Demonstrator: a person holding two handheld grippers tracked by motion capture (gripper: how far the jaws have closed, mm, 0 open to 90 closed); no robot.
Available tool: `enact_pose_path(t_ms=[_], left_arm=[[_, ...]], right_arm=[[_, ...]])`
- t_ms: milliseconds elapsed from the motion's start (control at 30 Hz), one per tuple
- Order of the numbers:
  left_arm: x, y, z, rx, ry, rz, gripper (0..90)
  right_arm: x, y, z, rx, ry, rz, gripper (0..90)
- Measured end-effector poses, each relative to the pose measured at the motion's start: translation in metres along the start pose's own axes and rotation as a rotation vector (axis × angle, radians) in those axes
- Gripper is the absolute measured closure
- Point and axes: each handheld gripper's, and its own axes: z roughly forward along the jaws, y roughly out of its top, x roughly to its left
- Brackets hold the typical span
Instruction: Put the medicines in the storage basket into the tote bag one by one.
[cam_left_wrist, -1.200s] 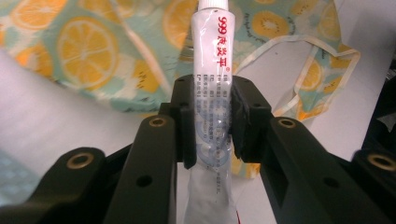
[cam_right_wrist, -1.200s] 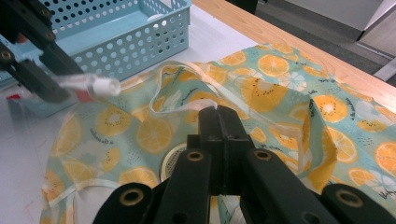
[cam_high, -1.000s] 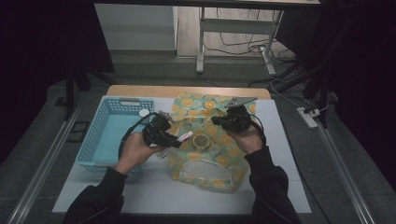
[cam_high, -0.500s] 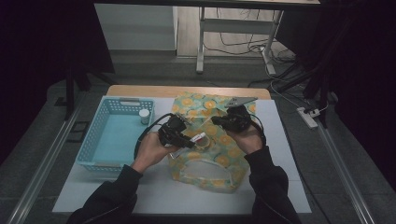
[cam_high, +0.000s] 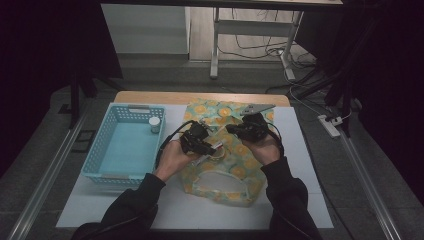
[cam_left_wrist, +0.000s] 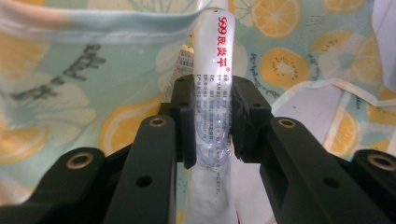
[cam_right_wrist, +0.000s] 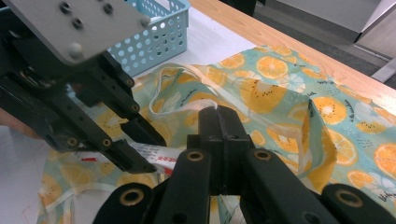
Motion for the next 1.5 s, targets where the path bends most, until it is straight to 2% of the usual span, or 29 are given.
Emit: enact_pose_path(t_ms=[267,467,567,933,1233,1267,1500], left_arm=[[0.006,0.007,0.007,0.005,0.042,-0.004,72.7],[0.015,0.011,0.014,0.010,0.064,-0.037,72.7],[0.018,0.013,0.018,0.022,0.088,-0.040,72.7],[0.033,0.014,0.026,0.036,0.146,-0.093,72.6],[0.038,0.014,0.030,0.029,0.147,-0.121,71.5],[0.039,0.014,0.030,0.029,0.135,-0.121,71.2],[0.036,0.014,0.025,0.016,0.124,-0.106,66.9]], right_arm=[[0.000,0.000,0.002,0.003,-0.004,-0.004,90.0],[0.000,-0.001,0.003,0.003,-0.005,-0.002,90.0],[0.000,-0.001,0.004,0.004,-0.006,-0.003,90.0],[0.000,-0.003,0.006,0.003,-0.012,-0.002,90.0],[0.001,-0.003,0.009,0.009,-0.013,-0.010,90.0],[0.001,-0.003,0.009,0.009,-0.013,-0.011,90.0],[0.000,-0.003,0.008,0.006,-0.014,-0.008,90.0]])
